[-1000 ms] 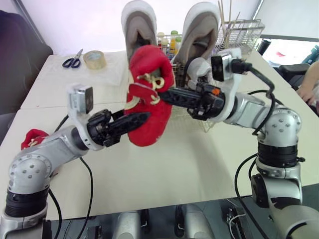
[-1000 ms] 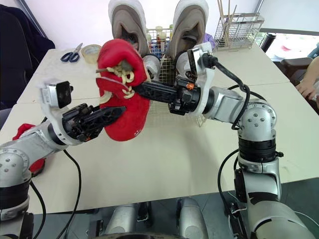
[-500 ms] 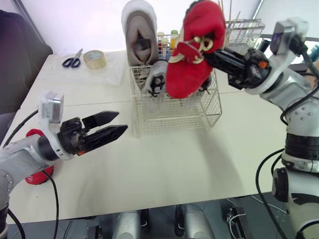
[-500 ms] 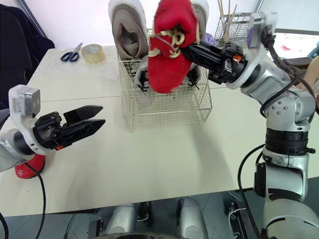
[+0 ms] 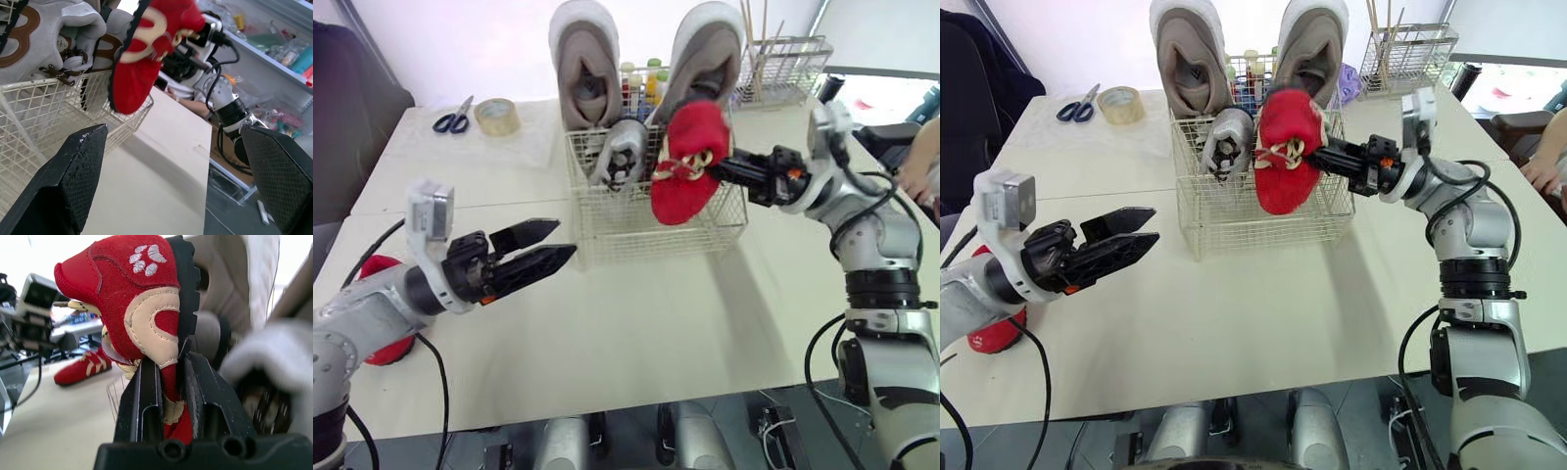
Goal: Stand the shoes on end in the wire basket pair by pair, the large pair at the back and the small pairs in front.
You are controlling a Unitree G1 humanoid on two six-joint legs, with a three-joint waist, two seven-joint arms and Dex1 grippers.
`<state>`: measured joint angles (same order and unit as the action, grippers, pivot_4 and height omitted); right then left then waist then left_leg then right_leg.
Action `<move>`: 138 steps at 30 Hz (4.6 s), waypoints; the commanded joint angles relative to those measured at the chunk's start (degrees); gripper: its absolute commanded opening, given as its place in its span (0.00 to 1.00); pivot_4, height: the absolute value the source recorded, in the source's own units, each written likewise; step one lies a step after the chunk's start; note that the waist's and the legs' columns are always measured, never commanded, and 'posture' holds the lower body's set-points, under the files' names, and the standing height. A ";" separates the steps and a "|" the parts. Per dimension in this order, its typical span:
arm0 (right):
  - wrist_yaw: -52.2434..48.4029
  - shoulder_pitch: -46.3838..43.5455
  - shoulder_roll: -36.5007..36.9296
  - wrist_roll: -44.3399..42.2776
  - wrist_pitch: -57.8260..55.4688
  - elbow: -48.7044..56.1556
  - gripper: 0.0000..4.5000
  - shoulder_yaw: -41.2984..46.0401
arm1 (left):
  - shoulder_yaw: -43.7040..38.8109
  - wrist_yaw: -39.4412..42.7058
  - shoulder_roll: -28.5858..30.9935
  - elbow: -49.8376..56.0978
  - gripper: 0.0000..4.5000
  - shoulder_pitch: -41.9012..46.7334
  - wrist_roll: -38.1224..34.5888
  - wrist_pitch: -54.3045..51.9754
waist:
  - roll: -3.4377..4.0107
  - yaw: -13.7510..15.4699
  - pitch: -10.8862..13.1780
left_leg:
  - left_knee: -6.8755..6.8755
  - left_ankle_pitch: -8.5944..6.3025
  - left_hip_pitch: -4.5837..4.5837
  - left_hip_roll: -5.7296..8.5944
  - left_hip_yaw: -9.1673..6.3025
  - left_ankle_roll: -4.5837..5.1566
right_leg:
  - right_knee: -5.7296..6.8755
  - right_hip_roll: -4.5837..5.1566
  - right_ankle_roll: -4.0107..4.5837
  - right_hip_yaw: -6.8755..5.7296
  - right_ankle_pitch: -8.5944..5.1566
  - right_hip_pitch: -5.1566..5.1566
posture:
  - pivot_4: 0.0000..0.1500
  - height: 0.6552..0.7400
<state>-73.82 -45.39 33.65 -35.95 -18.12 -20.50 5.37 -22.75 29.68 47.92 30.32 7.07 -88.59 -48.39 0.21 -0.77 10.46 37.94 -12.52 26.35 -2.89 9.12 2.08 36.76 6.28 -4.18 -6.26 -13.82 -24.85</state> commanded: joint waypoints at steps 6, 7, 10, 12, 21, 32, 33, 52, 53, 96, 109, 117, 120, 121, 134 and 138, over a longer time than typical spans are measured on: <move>-3.91 -0.79 -2.67 5.75 9.43 -10.72 0.04 0.38 | 0.63 -0.58 -0.79 0.55 0.99 1.49 0.10 0.74 | 0.00 -0.10 0.00 | 0.01 0.01 -0.02 0.01 0.00 -0.01 | 0.00 0.00 0.00 0.00 0.00 0.03 | 1.00 1.00; -4.33 -0.76 -2.63 6.28 10.13 -12.27 0.04 0.52 | 0.63 -0.58 -0.73 0.52 0.99 1.49 0.13 0.72 | 0.00 -0.14 0.00 | 0.01 0.01 -0.03 0.00 0.00 -0.02 | 0.00 -0.02 0.00 0.00 0.00 0.05 | 1.00 1.00; -4.52 -0.79 -2.01 6.73 10.83 -14.21 0.04 1.41 | 0.37 -0.58 -0.53 0.60 0.99 1.21 0.00 0.69 | -0.01 -0.24 -0.01 | 0.01 0.01 -0.29 -0.02 -0.01 -0.03 | -0.02 -0.03 0.01 0.00 -0.01 0.29 | 1.00 1.00; -4.26 -0.48 -1.22 6.01 9.93 -14.02 0.04 2.58 | 0.22 -0.71 -0.46 0.66 0.99 1.00 -0.11 0.63 | -0.01 -0.02 -0.01 | 0.01 -0.01 -0.47 -0.01 -0.02 -0.03 | -0.07 0.00 0.06 0.00 -0.04 0.45 | 1.00 1.00; -4.72 1.00 0.36 8.98 12.74 -15.72 0.04 2.60 | 1.69 -0.51 -1.05 -0.74 0.99 2.05 1.23 0.66 | -0.01 0.12 -0.01 | -0.06 -0.07 -0.61 0.06 -0.01 0.03 | -0.45 0.28 0.20 0.01 -0.05 0.45 | 1.00 1.00; -4.27 0.13 -2.10 12.00 16.83 -22.15 0.57 1.58 | 2.83 -0.44 -2.08 -1.36 1.00 3.03 3.34 0.56 | -0.08 -0.37 -0.05 | -0.26 -0.06 -0.91 0.02 0.03 0.02 | -0.48 0.26 0.21 0.04 -0.05 0.60 | 1.00 1.00; -4.07 0.07 -2.05 12.21 17.19 -22.74 0.64 1.76 | 2.83 -0.49 -2.08 -1.31 1.00 3.01 3.36 0.59 | -0.08 -0.37 -0.06 | -0.26 -0.08 -0.94 0.02 0.03 0.05 | -0.49 0.27 0.22 0.04 -0.04 0.63 | 1.00 1.00; 2.38 11.11 5.78 3.81 -0.34 6.14 0.64 7.66 | 2.68 0.03 -2.48 -1.65 1.00 1.96 4.41 0.82 | -0.08 -0.02 -0.06 | -0.93 -0.02 -0.80 0.09 0.11 -0.06 | -0.74 0.51 0.34 0.05 0.00 0.40 | 1.00 1.00; 2.96 11.60 6.04 3.13 -1.56 7.63 0.64 8.01 | 2.78 0.12 -2.59 -1.73 1.00 2.02 4.56 0.81 | -0.05 -0.06 -0.04 | -0.94 -0.01 -0.75 0.09 0.11 -0.07 | -0.74 0.50 0.34 0.05 0.00 0.40 | 1.00 1.00; -7.05 -6.09 13.10 -1.12 -23.88 40.35 0.99 -21.40 | -28.82 40.60 15.16 -64.28 1.00 -27.80 42.91 -3.03 | -0.99 -0.15 -0.45 | -1.94 -0.03 0.46 -0.02 0.49 -0.22 | -1.62 0.82 0.94 -0.58 0.84 -2.02 | 1.00 1.00; -2.32 -4.76 14.52 0.31 -29.13 42.00 0.99 -20.21 | -18.13 37.75 9.74 -69.94 1.00 -12.40 48.22 -0.43 | -0.96 -1.22 -0.53 | -1.80 0.05 0.13 -0.02 0.58 -0.33 | -1.25 1.01 0.96 -0.71 0.88 -1.87 | 1.00 1.00; 1.82 -2.91 13.30 -0.15 -30.98 43.68 0.99 -19.03 | -26.14 26.28 0.47 -46.41 1.00 -18.82 40.18 -10.82 | -0.87 -0.24 -0.58 | -1.74 0.16 0.08 0.09 0.60 -0.50 | -1.22 1.17 0.95 -0.70 0.88 -1.76 | 1.00 1.00; 2.98 -2.49 12.40 0.24 -30.88 43.51 0.99 -18.99 | -27.26 24.80 1.11 -47.32 1.00 -18.75 40.21 -11.17 | -0.91 -0.19 -0.61 | -1.60 0.15 0.05 0.04 0.57 -0.46 | -1.10 1.14 0.95 -0.78 0.88 -1.71 | 1.00 1.00; 3.30 -2.59 12.01 0.39 -30.79 43.33 0.99 -19.07 | -26.80 24.88 1.55 -48.07 1.00 -18.62 40.57 -11.06 | -0.91 -0.20 -0.61 | -1.56 0.08 0.04 0.04 0.57 -0.35 | -1.05 1.14 0.95 -0.78 0.88 -1.71 | 1.00 1.00; 5.04 -2.13 11.51 0.41 -31.05 43.34 1.00 -17.97 | -19.16 26.35 4.65 -59.24 0.06 -10.98 45.71 -7.42 | -0.88 0.27 -0.62 | -0.99 -0.04 0.07 -0.04 0.52 -0.16 | -0.66 1.15 0.96 -0.87 0.87 -1.65 | 1.00 1.00; 4.10 -1.52 14.26 -0.38 -31.60 43.25 1.00 -15.79 | -23.27 23.30 3.69 -56.42 0.00 -10.28 44.72 -5.40 | -0.88 0.33 -0.63 | -1.00 -0.05 0.07 -0.04 0.50 -0.15 | -0.66 1.17 0.96 -0.87 0.87 -1.64 | 1.00 1.00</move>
<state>-69.03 -46.96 46.11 -35.20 -49.74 21.31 -13.96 -43.51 55.91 52.00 -28.05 -3.70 -44.15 -55.85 -0.67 -0.44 9.84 36.95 -12.57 26.42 -2.93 9.61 1.93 36.11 7.45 -3.22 -7.13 -12.95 -26.49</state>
